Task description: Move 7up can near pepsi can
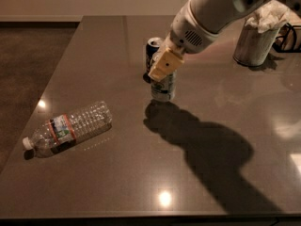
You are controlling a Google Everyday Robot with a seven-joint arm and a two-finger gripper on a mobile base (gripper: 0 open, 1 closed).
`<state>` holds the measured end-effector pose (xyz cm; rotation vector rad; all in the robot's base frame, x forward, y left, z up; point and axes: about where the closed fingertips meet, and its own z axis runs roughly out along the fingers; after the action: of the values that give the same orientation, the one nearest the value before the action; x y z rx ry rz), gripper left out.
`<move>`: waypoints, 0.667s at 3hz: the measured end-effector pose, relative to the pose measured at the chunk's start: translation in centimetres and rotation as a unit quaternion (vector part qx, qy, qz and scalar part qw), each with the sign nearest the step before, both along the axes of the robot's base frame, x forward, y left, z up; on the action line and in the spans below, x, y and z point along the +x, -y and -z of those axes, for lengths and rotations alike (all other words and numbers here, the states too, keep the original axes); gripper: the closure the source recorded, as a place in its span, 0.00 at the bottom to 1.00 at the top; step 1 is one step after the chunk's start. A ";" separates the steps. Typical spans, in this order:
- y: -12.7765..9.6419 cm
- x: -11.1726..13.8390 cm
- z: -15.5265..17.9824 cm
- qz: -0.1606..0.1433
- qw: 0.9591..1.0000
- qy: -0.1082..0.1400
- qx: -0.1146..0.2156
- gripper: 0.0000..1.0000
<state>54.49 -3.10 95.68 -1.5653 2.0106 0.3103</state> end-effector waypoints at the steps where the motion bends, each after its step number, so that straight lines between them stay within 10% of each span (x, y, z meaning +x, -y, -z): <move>1: 0.9 2.6 0.4 0.029 1.000 0.003 0.002 1.00; 2: 1.7 4.4 1.2 0.048 0.999 -0.006 0.012 0.84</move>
Offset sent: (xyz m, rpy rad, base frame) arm 0.0676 -0.0311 -0.0222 0.0532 0.0365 -0.1477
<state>58.86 -4.84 94.50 -1.4512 2.0751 0.3048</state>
